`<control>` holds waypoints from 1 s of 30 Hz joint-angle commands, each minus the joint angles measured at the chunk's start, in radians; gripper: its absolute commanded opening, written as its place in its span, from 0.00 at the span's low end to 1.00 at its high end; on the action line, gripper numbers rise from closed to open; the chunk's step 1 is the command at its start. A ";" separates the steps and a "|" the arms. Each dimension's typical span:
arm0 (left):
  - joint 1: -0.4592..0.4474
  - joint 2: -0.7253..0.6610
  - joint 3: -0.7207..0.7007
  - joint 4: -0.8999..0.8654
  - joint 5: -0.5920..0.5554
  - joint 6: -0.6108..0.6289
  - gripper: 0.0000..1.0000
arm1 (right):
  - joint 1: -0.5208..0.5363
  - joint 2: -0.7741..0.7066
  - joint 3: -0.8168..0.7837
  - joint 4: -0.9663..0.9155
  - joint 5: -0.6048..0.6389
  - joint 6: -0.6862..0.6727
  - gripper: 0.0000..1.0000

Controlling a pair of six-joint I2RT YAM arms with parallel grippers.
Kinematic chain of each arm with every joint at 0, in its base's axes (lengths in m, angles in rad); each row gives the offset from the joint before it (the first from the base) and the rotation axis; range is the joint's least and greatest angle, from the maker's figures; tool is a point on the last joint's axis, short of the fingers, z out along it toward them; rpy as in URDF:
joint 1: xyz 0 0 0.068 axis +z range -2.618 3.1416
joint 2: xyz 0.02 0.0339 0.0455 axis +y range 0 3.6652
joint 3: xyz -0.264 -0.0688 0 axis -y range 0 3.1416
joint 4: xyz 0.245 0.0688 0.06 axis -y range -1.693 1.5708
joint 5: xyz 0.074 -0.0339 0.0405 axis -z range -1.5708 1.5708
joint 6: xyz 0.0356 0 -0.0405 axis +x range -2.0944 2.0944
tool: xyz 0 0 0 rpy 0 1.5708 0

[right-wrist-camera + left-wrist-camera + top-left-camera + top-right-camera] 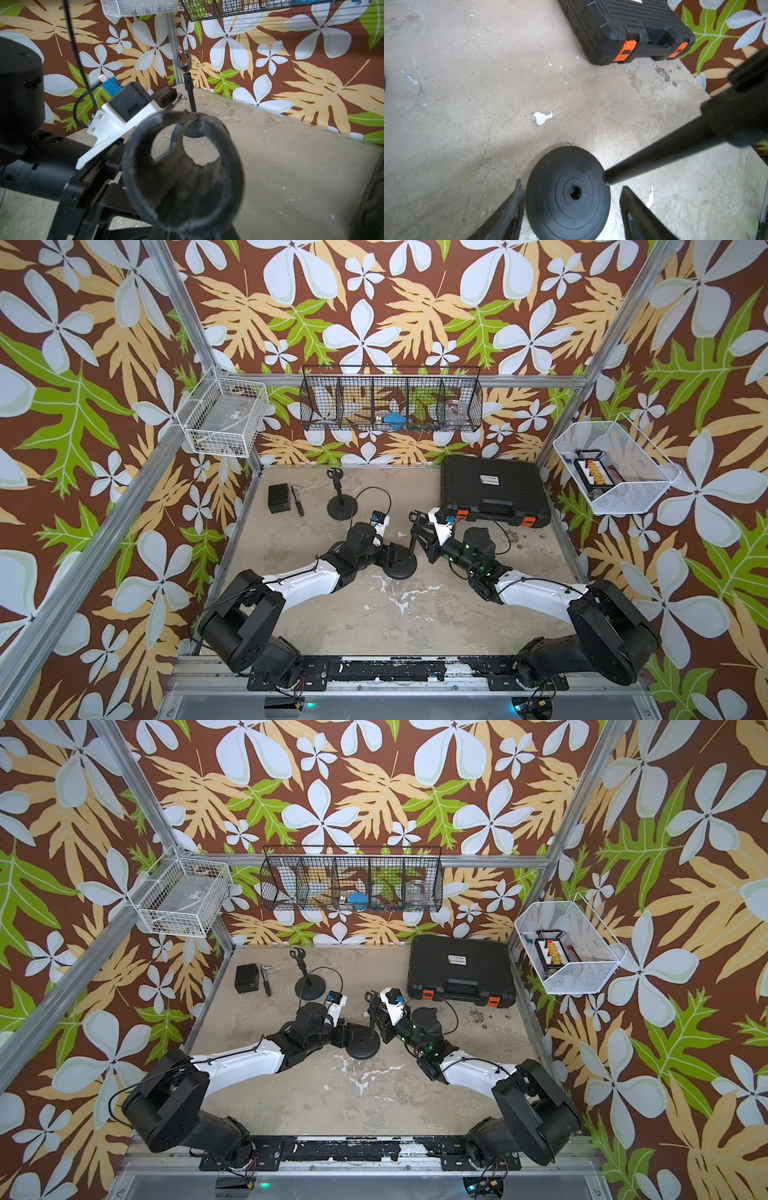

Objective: Assemble a microphone stand
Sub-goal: Hold the microphone stand pole at the microphone stand base.

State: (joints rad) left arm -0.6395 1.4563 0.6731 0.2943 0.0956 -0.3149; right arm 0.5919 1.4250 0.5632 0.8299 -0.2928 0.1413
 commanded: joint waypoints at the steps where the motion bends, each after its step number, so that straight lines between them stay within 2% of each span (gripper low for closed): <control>1: 0.000 -0.069 -0.081 0.069 0.022 -0.058 0.72 | 0.011 0.012 -0.008 0.086 -0.016 -0.014 0.02; 5: 0.001 -0.142 -0.161 0.078 -0.010 -0.093 0.72 | 0.036 0.031 -0.019 0.137 -0.013 -0.015 0.02; 10: 0.000 -0.180 -0.182 0.049 -0.043 -0.093 0.72 | 0.067 0.055 0.004 0.128 0.007 -0.027 0.02; 24: 0.000 -0.115 -0.229 0.121 0.022 -0.147 0.71 | 0.087 0.107 0.021 0.145 0.051 -0.060 0.02; 30: 0.000 -0.119 -0.230 0.126 0.015 -0.148 0.71 | 0.087 0.127 0.015 0.161 0.053 -0.068 0.02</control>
State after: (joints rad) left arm -0.6395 1.3418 0.4423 0.3870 0.1062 -0.4652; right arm 0.6785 1.5459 0.5781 0.9272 -0.2531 0.0883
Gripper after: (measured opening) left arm 0.710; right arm 0.226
